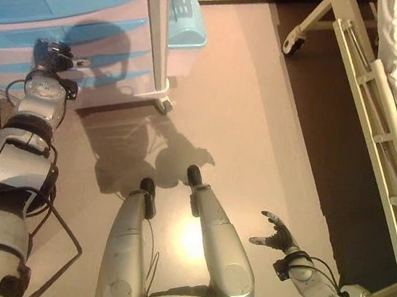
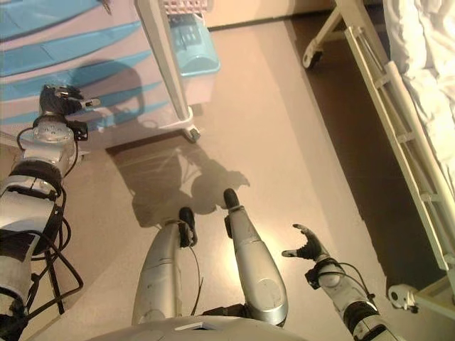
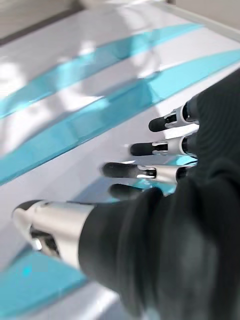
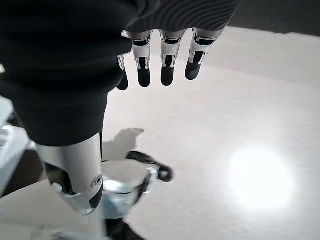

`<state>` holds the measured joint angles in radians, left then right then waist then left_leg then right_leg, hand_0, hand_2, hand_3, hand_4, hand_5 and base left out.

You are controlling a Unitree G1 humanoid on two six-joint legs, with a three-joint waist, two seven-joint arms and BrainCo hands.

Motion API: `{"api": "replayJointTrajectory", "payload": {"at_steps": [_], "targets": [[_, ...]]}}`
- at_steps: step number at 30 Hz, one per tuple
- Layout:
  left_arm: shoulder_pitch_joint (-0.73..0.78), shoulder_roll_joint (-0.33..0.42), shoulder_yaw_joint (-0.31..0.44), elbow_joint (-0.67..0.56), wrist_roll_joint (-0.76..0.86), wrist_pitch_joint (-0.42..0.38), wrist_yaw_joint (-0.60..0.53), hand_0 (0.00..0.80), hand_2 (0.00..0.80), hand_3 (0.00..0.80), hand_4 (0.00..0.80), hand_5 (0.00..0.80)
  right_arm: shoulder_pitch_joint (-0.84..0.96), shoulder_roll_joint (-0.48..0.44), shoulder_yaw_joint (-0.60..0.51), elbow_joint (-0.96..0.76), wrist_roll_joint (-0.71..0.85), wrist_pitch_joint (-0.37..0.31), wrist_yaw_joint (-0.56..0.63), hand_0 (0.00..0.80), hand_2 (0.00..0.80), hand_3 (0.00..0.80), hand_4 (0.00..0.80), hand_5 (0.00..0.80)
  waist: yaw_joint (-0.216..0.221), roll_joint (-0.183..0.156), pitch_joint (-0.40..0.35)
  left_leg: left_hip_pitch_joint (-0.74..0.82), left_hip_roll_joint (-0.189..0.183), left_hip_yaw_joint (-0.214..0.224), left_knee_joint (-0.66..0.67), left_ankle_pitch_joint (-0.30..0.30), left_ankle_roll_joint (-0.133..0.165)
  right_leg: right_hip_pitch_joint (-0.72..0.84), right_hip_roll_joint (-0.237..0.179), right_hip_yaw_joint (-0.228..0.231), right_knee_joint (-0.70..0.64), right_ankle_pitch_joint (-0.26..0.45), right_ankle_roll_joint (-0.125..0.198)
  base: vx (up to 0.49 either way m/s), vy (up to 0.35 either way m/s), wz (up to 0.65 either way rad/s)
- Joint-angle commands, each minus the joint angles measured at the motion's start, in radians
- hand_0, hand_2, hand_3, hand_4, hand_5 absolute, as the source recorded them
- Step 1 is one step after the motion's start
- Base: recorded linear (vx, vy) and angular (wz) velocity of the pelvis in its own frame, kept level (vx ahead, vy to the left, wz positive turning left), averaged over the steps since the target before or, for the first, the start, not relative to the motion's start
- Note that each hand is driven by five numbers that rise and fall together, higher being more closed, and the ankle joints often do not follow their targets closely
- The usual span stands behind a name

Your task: Open the drawer and pick up the medicine

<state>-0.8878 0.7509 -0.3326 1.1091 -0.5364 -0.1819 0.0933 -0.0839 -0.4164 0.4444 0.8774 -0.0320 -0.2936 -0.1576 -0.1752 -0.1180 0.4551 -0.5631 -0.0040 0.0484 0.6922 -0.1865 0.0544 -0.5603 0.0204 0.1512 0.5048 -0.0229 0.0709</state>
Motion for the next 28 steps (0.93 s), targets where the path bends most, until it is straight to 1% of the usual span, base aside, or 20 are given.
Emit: {"api": "replayJointTrajectory", "payload": {"at_steps": [1, 2, 3, 4, 6, 7, 9, 11, 14, 15, 19, 21, 23, 25, 27, 28], "targets": [[0.182, -0.051, 0.09, -0.101, -0.154, -0.069, -0.193, 0.0, 0.0, 0.0, 0.0, 0.0, 0.064, -0.015, -0.046, -0.018, 0.008, -0.003, -0.01, 0.0, 0.0, 0.0, 0.0, 0.0, 0.025, 0.066, -0.066, 0.142, -0.077, 0.03, -0.14, -0.08, 0.074, 0.096, -0.034, -0.012, -0.077, -0.021, -0.003, 0.097, -0.09, 0.24], [0.284, -0.098, 0.103, -0.141, -0.156, -0.091, -0.219, 0.0, 0.0, 0.0, 0.0, 0.0, 0.073, -0.005, -0.073, -0.02, 0.009, 0.004, -0.002, 0.0, 0.0, 0.0, 0.0, 0.0, 0.043, 0.079, -0.082, 0.175, -0.088, 0.015, -0.185, -0.06, 0.067, 0.133, -0.048, -0.026, -0.1, -0.028, -0.004, 0.09, -0.1, 0.33], [0.336, -0.123, 0.111, -0.156, -0.165, -0.091, -0.222, 0.0, 0.0, 0.0, 0.0, 0.0, 0.077, 0.001, -0.084, -0.018, 0.01, 0.004, 0.001, 0.0, 0.0, 0.0, 0.0, 0.0, 0.053, 0.086, -0.091, 0.193, -0.093, 0.006, -0.21, -0.049, 0.063, 0.153, -0.055, -0.035, -0.111, -0.034, -0.005, 0.106, -0.13, 0.32], [0.429, -0.172, 0.127, -0.173, -0.149, -0.105, -0.236, 0.0, 0.0, 0.0, 0.0, 0.0, 0.086, 0.013, -0.101, -0.014, 0.017, 0.012, 0.007, 0.0, 0.0, 0.0, 0.0, 0.0, 0.073, 0.094, -0.111, 0.225, -0.101, -0.01, -0.249, -0.034, 0.056, 0.19, -0.066, -0.051, -0.131, -0.045, -0.007, 0.076, -0.131, 0.29], [0.536, -0.234, 0.14, -0.177, -0.136, -0.112, -0.262, 0.0, 0.0, 0.0, 0.0, 0.0, 0.095, 0.028, -0.119, -0.004, 0.028, 0.021, 0.016, 0.0, 0.0, 0.0, 0.0, 0.0, 0.095, 0.105, -0.141, 0.264, -0.106, -0.033, -0.301, -0.01, 0.044, 0.241, -0.073, -0.072, -0.165, -0.053, -0.012, 0.076, -0.138, 0.28], [0.612, -0.279, 0.162, -0.163, -0.103, -0.103, -0.273, 0.0, 0.0, 0.0, 0.0, 0.0, 0.101, 0.042, -0.136, 0.008, 0.028, 0.029, 0.031, 0.0, 0.0, 0.0, 0.0, 0.0, 0.112, 0.113, -0.167, 0.3, -0.104, -0.053, -0.339, 0.002, 0.033, 0.285, -0.075, -0.091, -0.192, -0.063, -0.018, 0.064, -0.132, 0.47], [0.683, -0.319, 0.181, -0.136, -0.076, -0.093, -0.293, 0.0, 0.0, 0.0, 0.0, 0.0, 0.107, 0.053, -0.151, 0.025, 0.02, 0.038, 0.05, 0.0, 0.0, 0.0, 0.0, 0.0, 0.128, 0.123, -0.196, 0.343, -0.097, -0.074, -0.39, 0.021, 0.021, 0.334, -0.075, -0.111, -0.222, -0.071, -0.024, 0.04, -0.119, 0.48], [0.759, -0.364, 0.195, -0.082, -0.033, -0.081, -0.283, 0.0, 0.0, 0.0, 0.0, 0.0, 0.107, 0.065, -0.166, 0.056, -0.012, 0.052, 0.074, 0.0, 0.0, 0.0, 0.0, 0.0, 0.146, 0.13, -0.237, 0.397, -0.087, -0.092, -0.448, 0.044, 0.003, 0.398, -0.076, -0.139, -0.261, -0.08, -0.03, 0.008, -0.104, 0.38], [0.828, -0.42, 0.209, -0.01, 0.009, -0.032, -0.276, 0.0, 0.0, 0.0, 0.0, 0.0, 0.105, 0.086, -0.166, 0.129, -0.029, 0.054, 0.081, 0.0, 0.0, 0.0, 0.0, 0.0, 0.172, 0.132, -0.289, 0.468, -0.072, -0.106, -0.52, 0.069, -0.014, 0.474, -0.077, -0.183, -0.307, -0.087, -0.037, -0.014, -0.09, 0.45], [0.842, -0.431, 0.206, 0.016, 0.032, -0.032, -0.289, 0.0, 0.0, 0.0, 0.0, 0.0, 0.102, 0.091, -0.165, 0.154, -0.024, 0.05, 0.082, 0.0, 0.0, 0.0, 0.0, 0.0, 0.178, 0.131, -0.3, 0.481, -0.07, -0.106, -0.535, 0.075, -0.017, 0.49, -0.077, -0.195, -0.318, -0.087, -0.039, -0.073, -0.079, 0.33], [0.88, -0.473, 0.192, 0.104, 0.091, -0.024, -0.281, 0.0, 0.0, 0.0, 0.0, 0.0, 0.077, 0.115, -0.173, 0.241, 0.003, 0.046, 0.098, 0.0, 0.0, 0.0, 0.0, 0.0, 0.201, 0.117, -0.336, 0.537, -0.066, -0.11, -0.582, 0.084, -0.024, 0.554, -0.077, -0.228, -0.372, -0.079, -0.042, -0.103, -0.039, 0.21], [0.894, -0.491, 0.184, 0.125, 0.121, -0.021, -0.294, 0.0, 0.0, 0.0, 0.0, 0.0, 0.07, 0.128, -0.178, 0.272, 0.011, 0.044, 0.108, 0.0, 0.0, 0.0, 0.0, 0.0, 0.208, 0.109, -0.35, 0.554, -0.066, -0.106, -0.599, 0.085, -0.024, 0.573, -0.076, -0.235, -0.402, -0.066, -0.04, -0.114, -0.01, 0.21], [0.903, -0.507, 0.173, 0.136, 0.146, -0.015, -0.279, 0.0, 0.0, 0.0, 0.0, 0.0, 0.06, 0.137, -0.177, 0.294, 0.001, 0.045, 0.115, 0.0, 0.0, 0.0, 0.0, 0.0, 0.216, 0.1, -0.361, 0.572, -0.067, -0.101, -0.617, 0.084, -0.025, 0.591, -0.075, -0.243, -0.435, -0.052, -0.035, -0.107, -0.004, 0.12], [0.9, -0.519, 0.155, 0.151, 0.196, -0.026, -0.28, 0.0, 0.0, 0.0, 0.0, 0.0, 0.051, 0.146, -0.167, 0.31, -0.004, 0.051, 0.123, 0.0, 0.0, 0.0, 0.0, 0.0, 0.219, 0.091, -0.37, 0.586, -0.067, -0.091, -0.631, 0.086, -0.026, 0.602, -0.071, -0.245, -0.459, -0.037, -0.032, -0.11, -0.004, -0.02], [0.895, -0.532, 0.136, 0.157, 0.192, -0.045, -0.274, 0.0, 0.0, 0.0, 0.0, 0.0, 0.045, 0.153, -0.162, 0.32, -0.002, 0.056, 0.13, 0.0, 0.0, 0.0, 0.0, 0.0, 0.22, 0.086, -0.377, 0.597, -0.067, -0.082, -0.644, 0.087, -0.025, 0.613, -0.068, -0.244, -0.477, -0.027, -0.029, -0.076, -0.003, -0.02], [0.892, -0.537, 0.138, 0.156, 0.169, -0.057, -0.26, 0.0, 0.0, 0.0, 0.0, 0.0, 0.042, 0.157, -0.16, 0.323, 0.001, 0.06, 0.134, 0.0, 0.0, 0.0, 0.0, 0.0, 0.219, 0.084, -0.381, 0.604, -0.066, -0.077, -0.652, 0.088, -0.025, 0.616, -0.067, -0.243, -0.483, -0.023, -0.026, -0.045, 0.0, -0.02]]}}
